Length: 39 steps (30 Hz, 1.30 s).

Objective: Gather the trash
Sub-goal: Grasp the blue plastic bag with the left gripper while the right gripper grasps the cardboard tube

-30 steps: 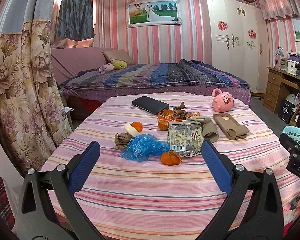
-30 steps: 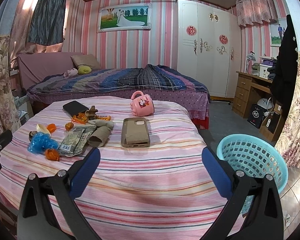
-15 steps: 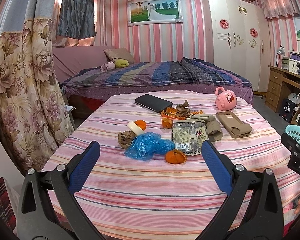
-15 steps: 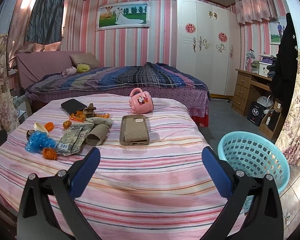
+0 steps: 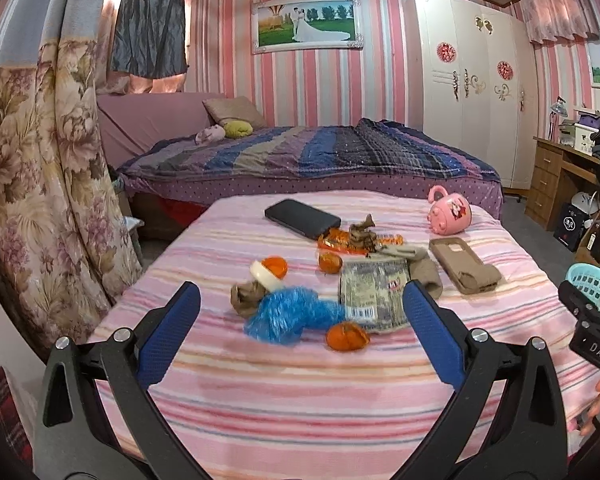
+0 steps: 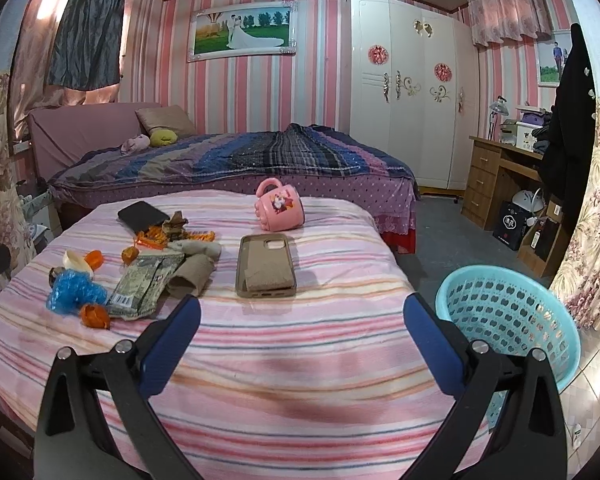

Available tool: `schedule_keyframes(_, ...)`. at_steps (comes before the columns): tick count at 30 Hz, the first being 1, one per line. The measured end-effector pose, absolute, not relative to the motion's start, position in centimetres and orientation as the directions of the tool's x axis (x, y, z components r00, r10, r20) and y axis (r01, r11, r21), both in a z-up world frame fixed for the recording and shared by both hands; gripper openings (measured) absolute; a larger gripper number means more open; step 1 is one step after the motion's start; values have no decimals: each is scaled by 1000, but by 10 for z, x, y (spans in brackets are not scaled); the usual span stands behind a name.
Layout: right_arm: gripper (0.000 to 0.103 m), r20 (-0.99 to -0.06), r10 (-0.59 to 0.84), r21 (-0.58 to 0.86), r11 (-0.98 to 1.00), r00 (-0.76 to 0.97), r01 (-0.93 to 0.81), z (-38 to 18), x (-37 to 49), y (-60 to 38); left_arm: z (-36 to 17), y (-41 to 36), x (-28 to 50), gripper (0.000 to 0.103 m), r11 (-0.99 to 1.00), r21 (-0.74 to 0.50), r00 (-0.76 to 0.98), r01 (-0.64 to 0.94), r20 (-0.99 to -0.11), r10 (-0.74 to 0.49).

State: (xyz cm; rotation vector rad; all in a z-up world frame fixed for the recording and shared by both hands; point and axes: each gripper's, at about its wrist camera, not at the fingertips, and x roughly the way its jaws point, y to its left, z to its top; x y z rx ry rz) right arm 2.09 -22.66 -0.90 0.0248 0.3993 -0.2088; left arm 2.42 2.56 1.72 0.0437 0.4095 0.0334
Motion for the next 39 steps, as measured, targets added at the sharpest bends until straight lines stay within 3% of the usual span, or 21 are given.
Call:
schedule_keyframes(7,99,-355,-197,-23,979,914,202,21,51,-230,37,34,68,98,997,75,921,-20,-388,47)
schedule_keyframes(11,99,-386,-178,-21,983,905,184,25,89,-235,29,48,99,98,998,54,902,-31,-429,52)
schedule_keyframes(18,99,-503,-170,-53,985,847,166,-16,146,-235,-21,68,126,98,995,75,835,-63,-542,93)
schedule_keyframes(24,99,-543,-139,-5,987,828,162,-33,157,-242,-58,65,137,98,996,90,777,7,-628,51)
schedule_keyframes(31,99,-587,-143,-12,986,797,169,-44,167,-243,-66,66,148,97,996,89,769,-15,-635,68)
schedule_keyframes(34,99,-586,-140,-29,988,798,152,-46,166,-239,-66,59,149,73,997,72,768,31,-640,23)
schedule_keyframes(36,99,-575,-127,-35,991,808,131,-45,163,-234,-68,54,150,44,995,76,761,60,-649,4)
schedule_keyframes(38,99,-564,-103,-29,994,819,105,-45,161,-229,-71,49,152,27,994,82,746,79,-666,-4)
schedule_keyframes(39,99,-562,-90,-29,996,822,89,-45,160,-225,-70,49,151,25,994,83,747,77,-665,-2)
